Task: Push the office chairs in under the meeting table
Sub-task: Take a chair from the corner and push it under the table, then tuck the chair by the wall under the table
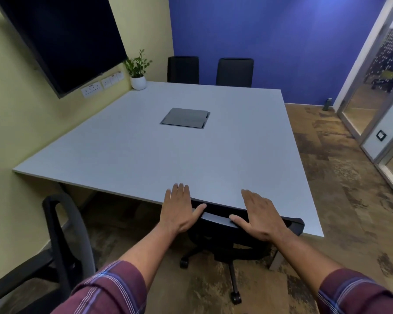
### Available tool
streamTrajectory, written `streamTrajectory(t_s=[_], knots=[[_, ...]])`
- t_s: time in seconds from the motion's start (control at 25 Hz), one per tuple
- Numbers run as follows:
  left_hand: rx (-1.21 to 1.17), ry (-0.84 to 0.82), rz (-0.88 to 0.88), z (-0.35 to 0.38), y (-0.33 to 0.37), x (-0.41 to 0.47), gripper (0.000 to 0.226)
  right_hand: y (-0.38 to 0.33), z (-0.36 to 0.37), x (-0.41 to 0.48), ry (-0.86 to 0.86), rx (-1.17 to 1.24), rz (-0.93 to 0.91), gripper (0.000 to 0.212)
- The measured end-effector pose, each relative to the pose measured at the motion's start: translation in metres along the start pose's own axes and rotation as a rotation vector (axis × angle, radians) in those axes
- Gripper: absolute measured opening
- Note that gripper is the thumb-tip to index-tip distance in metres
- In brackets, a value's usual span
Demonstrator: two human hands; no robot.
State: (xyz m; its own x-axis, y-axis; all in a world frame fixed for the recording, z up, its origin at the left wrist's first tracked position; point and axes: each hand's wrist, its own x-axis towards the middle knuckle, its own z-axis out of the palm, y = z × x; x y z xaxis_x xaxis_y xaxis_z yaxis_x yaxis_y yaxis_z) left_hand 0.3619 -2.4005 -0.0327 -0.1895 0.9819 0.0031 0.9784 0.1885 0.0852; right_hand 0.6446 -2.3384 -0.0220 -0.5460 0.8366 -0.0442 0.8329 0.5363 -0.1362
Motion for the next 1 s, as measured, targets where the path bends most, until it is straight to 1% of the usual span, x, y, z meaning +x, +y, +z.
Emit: streamTrajectory(t_s=[0.08,0.2,0.24,0.28,0.4,0.44,0.48,0.56,0.64,0.8,0.88,1.0], knots=[[0.019,0.011,-0.024,-0.011,-0.007,0.000,0.104,-0.014,-0.001,0.014,0.009,0.009,-0.025,0.115],[0.023,0.078,-0.093,-0.025,-0.021,-0.002,0.103,-0.040,-0.003,0.048,0.008,0.013,-0.109,0.106],[0.028,0.098,-0.129,-0.033,-0.034,-0.002,0.103,-0.055,-0.004,0.067,0.024,0.014,-0.155,0.103],[0.038,0.092,-0.130,-0.039,-0.031,-0.002,0.103,-0.056,-0.006,0.072,0.045,0.030,-0.162,0.101],[0.079,0.149,-0.222,-0.052,-0.058,-0.003,0.103,-0.092,-0.009,0.125,0.044,0.033,-0.304,0.096],[0.101,0.162,-0.275,-0.059,-0.079,-0.004,0.104,-0.115,-0.007,0.150,0.048,0.038,-0.378,0.096],[0.109,0.151,-0.273,-0.064,-0.078,0.001,0.105,-0.115,-0.009,0.157,0.061,0.060,-0.385,0.096],[0.132,0.152,-0.375,-0.068,-0.111,-0.001,0.107,-0.159,-0.010,0.195,0.012,0.102,-0.491,0.097],[0.130,0.171,-0.507,-0.078,-0.137,-0.002,0.110,-0.199,-0.006,0.235,0.003,0.097,-0.612,0.100],[0.148,0.150,-0.660,-0.079,-0.163,-0.019,0.111,-0.263,-0.003,0.279,-0.049,0.120,-0.799,0.106],[0.152,0.148,-0.752,-0.078,-0.175,-0.029,0.111,-0.295,0.001,0.297,-0.058,0.133,-0.903,0.104],[0.149,0.118,-0.896,-0.071,-0.185,-0.051,0.114,-0.346,0.004,0.311,-0.054,0.139,-1.069,0.093]])
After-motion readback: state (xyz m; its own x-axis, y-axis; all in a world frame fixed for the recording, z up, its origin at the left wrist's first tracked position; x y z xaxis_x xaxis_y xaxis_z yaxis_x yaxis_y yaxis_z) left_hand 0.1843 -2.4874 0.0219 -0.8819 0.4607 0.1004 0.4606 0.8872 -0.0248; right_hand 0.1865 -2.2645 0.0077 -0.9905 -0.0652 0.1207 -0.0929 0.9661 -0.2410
